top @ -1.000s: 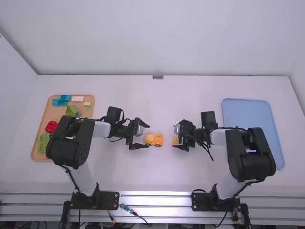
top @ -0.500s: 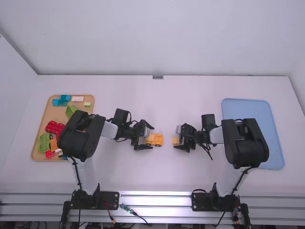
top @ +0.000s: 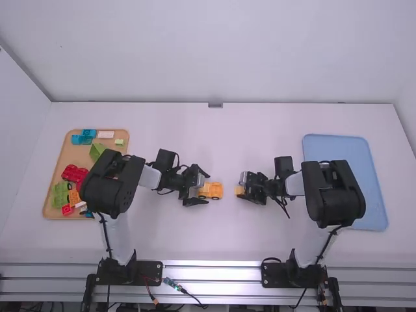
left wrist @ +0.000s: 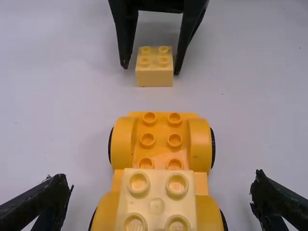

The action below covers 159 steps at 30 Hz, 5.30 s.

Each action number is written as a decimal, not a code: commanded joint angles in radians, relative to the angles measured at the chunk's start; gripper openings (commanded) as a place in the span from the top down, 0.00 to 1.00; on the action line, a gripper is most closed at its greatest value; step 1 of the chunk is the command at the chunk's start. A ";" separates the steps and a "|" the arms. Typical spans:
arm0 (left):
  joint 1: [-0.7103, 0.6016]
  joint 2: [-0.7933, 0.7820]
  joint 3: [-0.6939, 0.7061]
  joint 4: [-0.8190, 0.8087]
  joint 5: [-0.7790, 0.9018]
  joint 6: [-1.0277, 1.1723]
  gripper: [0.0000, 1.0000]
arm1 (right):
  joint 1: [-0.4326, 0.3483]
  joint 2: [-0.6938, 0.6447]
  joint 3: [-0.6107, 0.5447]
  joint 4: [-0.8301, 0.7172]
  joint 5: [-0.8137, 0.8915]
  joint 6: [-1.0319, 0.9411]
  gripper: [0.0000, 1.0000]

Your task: Assemble lego blocks to make yellow taxi

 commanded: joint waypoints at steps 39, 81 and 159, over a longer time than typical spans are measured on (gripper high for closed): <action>-0.008 0.010 0.005 -0.004 -0.011 -0.015 0.10 | 0.002 -0.001 -0.005 -0.005 -0.049 0.054 0.96; -0.055 0.010 0.005 0.000 -0.100 -0.018 0.53 | 0.328 -0.169 -0.005 0.111 0.142 0.388 1.00; -0.054 0.010 0.005 -0.031 -0.090 -0.002 0.53 | 0.343 -0.103 -0.006 0.140 0.092 0.365 1.00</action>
